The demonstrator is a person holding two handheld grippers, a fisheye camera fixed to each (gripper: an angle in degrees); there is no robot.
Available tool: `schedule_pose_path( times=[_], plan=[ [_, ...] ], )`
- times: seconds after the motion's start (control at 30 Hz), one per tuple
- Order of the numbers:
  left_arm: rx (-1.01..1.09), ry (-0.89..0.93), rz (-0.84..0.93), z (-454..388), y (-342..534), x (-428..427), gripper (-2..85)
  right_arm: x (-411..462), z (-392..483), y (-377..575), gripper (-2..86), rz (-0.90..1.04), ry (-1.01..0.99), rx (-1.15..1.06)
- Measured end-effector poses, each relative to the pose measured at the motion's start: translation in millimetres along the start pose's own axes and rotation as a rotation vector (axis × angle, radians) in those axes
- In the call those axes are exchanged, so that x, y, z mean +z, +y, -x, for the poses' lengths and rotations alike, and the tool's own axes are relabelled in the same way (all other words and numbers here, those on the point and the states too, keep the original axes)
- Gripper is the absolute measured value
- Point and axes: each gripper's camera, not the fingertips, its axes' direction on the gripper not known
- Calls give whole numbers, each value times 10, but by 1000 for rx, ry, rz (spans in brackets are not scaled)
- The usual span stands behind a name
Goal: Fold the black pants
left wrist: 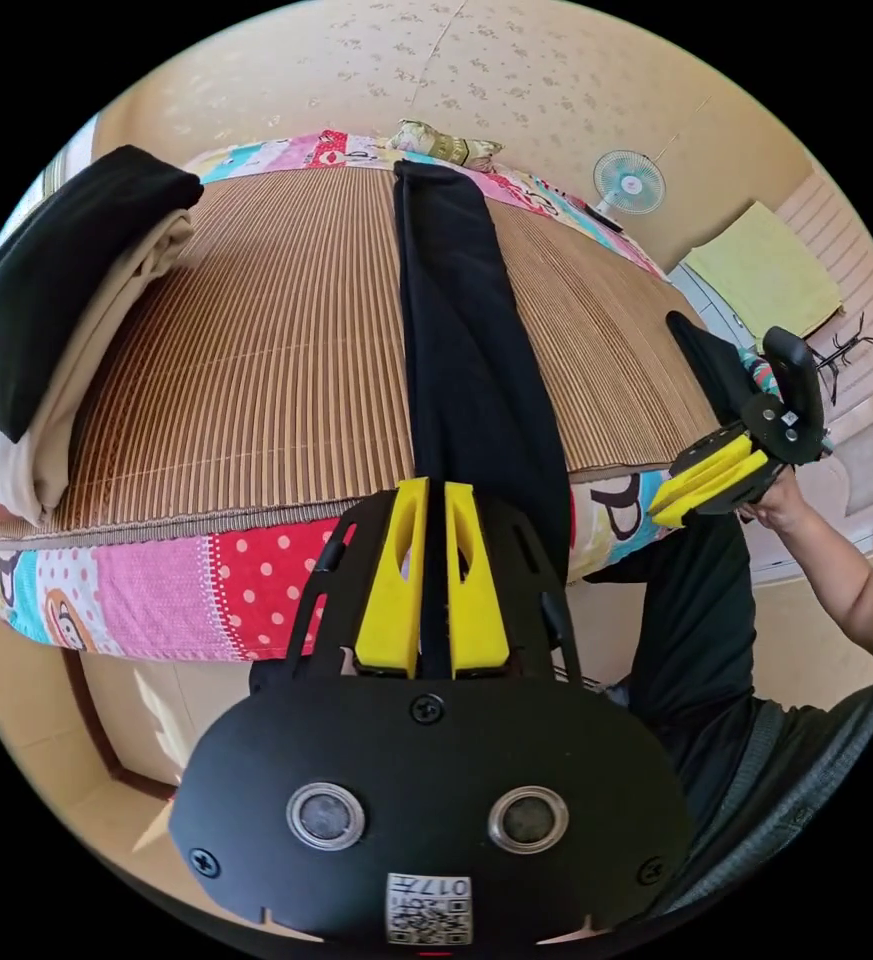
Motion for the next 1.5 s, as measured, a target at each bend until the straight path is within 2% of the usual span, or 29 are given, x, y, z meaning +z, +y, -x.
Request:
schedule_pose_path(
  times=[0.03,0.17,0.23,0.3,0.43,0.57,0.63,0.7,0.77,0.87,0.97,1.03,1.13,1.2,1.3,1.43,1.5],
  plan=[
    [3,25,4,0,1,1,37,24,115,63,41,-30,-25,-5],
    [-20,386,5,217,81,50,21,109,260,287,61,-140,-139,75],
    [-81,340,39,341,160,85,9,146,270,389,64,-180,-178,114],
    [-110,214,-32,391,332,-81,0,156,274,504,66,-219,-212,155],
    [-160,211,-101,461,483,-189,-5,76,242,820,56,-324,-326,216],
    [-175,17,-160,396,556,-376,2,-78,304,963,56,-374,-342,249],
    [-155,55,-180,442,548,-480,44,-171,355,982,61,-386,-338,249],
    [-148,197,-106,609,470,-427,123,-254,379,995,64,-397,-339,250],
    [-137,217,-46,682,484,-325,131,-333,373,983,67,-408,-361,247],
    [-70,157,21,664,605,-189,115,-416,375,914,71,-400,-375,232],
    [-65,66,32,671,798,-180,46,-517,384,847,86,-386,-336,242],
    [-88,118,53,746,879,-139,30,-588,355,834,110,-384,-324,267],
    [-78,370,104,898,933,-124,17,-701,233,884,162,-410,-366,300],
    [-66,681,191,960,973,16,15,-766,144,956,174,-463,-450,296],
    [3,930,242,764,1071,86,18,-756,25,1016,156,-500,-612,289],
    [128,909,348,483,1182,-34,34,-912,209,1235,30,-546,-846,103],
    [215,891,323,496,1193,-372,39,-1117,372,1427,13,-579,-853,52]
  ],
)
